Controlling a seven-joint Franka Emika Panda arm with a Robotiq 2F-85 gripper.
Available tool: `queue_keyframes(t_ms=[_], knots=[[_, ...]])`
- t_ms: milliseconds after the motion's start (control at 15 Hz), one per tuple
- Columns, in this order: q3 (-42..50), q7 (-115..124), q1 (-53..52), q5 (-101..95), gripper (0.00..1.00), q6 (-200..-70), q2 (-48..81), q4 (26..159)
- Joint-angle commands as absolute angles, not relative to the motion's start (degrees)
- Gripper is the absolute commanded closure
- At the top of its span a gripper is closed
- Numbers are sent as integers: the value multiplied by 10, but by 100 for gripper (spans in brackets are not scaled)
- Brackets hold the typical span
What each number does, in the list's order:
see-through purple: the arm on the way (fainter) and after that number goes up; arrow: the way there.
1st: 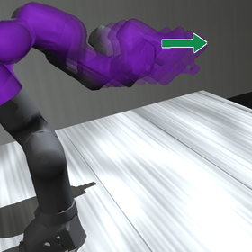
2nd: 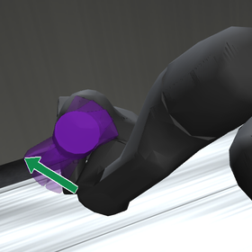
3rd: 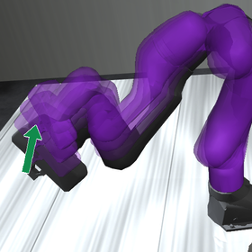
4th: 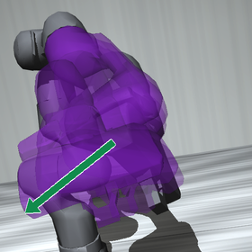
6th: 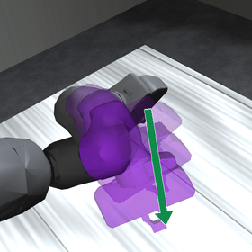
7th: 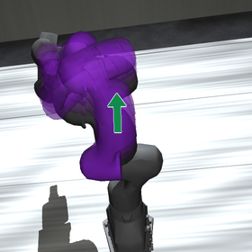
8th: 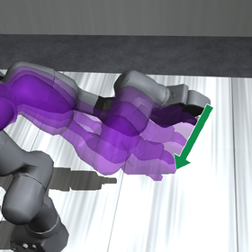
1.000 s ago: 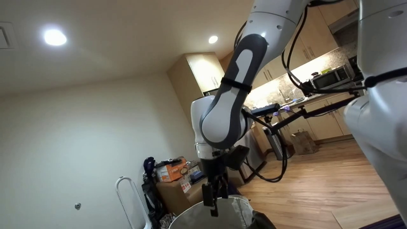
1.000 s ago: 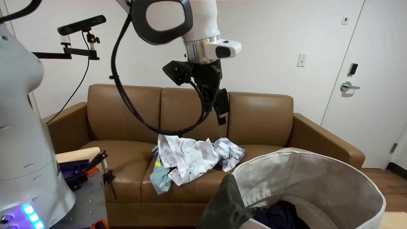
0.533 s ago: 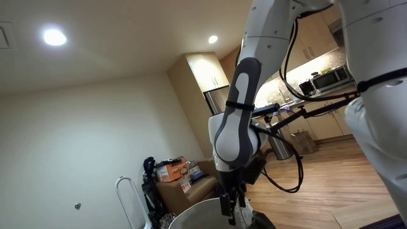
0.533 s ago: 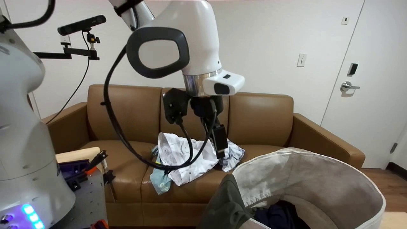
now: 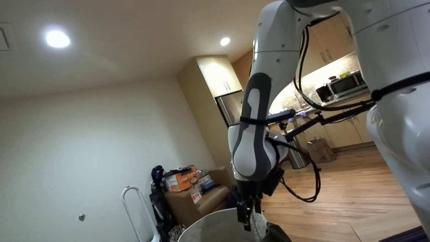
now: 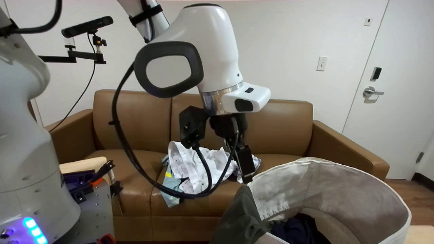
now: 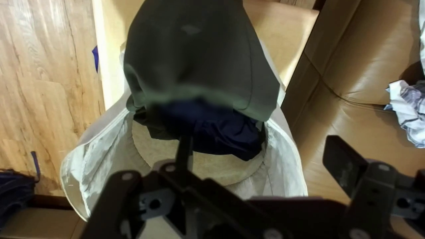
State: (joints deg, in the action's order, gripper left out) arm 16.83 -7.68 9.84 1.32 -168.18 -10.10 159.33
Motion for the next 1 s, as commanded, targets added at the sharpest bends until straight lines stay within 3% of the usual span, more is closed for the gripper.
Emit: queue_keyframes(t_ms=[0,267,533,933], knots=[[160,-77,106,15,0,-1680,-102,1593],[159,-76,104,17,0,-1704,-81,1565],[227,-133,67,86,0,-1670,-13,1458],[229,-320,82,314,0,-1599,120,1381]])
